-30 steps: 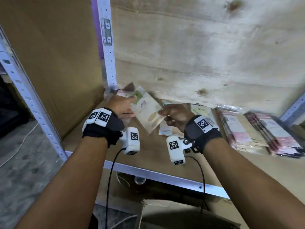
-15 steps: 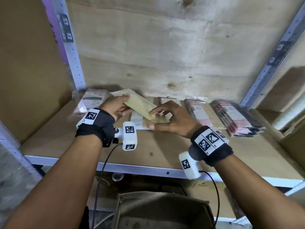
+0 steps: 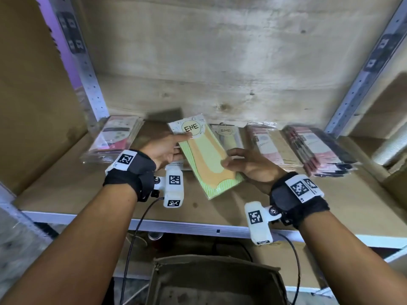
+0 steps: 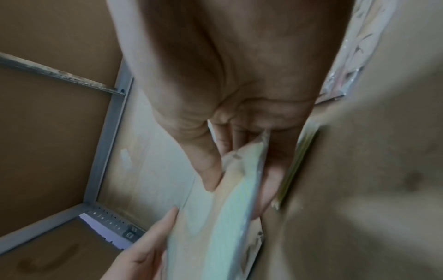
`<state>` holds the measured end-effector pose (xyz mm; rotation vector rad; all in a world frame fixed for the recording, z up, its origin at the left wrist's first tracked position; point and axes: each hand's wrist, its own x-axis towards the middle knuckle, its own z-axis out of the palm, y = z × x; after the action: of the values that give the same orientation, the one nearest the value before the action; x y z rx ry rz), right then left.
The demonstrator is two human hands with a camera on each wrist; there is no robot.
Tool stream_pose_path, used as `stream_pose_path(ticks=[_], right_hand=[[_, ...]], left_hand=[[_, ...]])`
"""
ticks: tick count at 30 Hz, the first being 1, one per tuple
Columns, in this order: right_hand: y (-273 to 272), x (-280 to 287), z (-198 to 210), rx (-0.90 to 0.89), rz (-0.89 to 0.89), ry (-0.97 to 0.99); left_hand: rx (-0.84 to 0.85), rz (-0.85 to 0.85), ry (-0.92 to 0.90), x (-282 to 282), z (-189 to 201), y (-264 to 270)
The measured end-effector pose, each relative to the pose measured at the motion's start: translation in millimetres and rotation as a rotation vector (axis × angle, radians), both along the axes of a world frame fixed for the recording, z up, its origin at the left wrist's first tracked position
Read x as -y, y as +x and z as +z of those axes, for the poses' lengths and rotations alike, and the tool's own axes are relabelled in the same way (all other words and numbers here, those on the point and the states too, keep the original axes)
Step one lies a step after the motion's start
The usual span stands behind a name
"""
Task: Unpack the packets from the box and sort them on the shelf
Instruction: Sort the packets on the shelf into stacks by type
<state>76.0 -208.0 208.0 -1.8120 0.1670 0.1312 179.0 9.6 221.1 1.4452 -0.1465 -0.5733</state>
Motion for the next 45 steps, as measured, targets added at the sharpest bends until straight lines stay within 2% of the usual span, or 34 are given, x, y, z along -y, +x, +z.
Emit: stream_pose_path(ticks=[7, 11, 15, 21, 25, 28, 31, 34, 36, 39, 45], right_hand=[[-8.9, 9.4, 3.3, -0.037, 0.107, -0.093], [-14.7, 10.5, 2.5, -0.048, 0.127, -0.141], [-18.8, 8.6, 2.0, -0.049, 0.123, -0.147], [-19.6, 3.2, 4.8, -0.044, 0.127, -0.158], [-17.4, 4.2, 5.7, 0.000, 0.083, -0.149], [-12.9, 3.1, 5.5, 0.056, -0.017, -0.014], [-6.6, -0.6, 4.1, 0.069, -0.154, 0.238], [4.0, -3.5, 1.2, 0.084, -0.249, 0.315], [10.2, -5.2, -0.3, 0.080, -0.296, 0.325], [18.7, -2.8, -4.0, 0.072, -0.336, 0.290], [38.4, 12.9, 0.2, 0.023, -0.334, 0.030]], left_hand=[[0.202, 0.219, 0.104, -13.7, -7.4, 19.3], [0.316, 0.277, 0.294, -17.4, -11.9, 19.5], [0.392, 0.259, 0.305, -18.9, -10.2, 14.1], [0.394, 0.277, 0.262, -22.2, -13.7, 12.1], [0.295, 0.327, 0.204, -20.5, -14.0, 13.6], [0.183, 0.217, 0.111, -13.7, -10.3, 7.5], [0.158, 0.051, 0.152, -3.3, -12.6, -1.1], [0.163, -0.085, 0.155, 10.0, -17.4, -10.1], [0.182, -0.134, 0.140, 18.8, -19.8, -12.8], [0.232, -0.110, 0.146, 29.5, -22.0, -10.1], [0.272, 0.011, 0.228, 47.3, -22.0, 0.0]])
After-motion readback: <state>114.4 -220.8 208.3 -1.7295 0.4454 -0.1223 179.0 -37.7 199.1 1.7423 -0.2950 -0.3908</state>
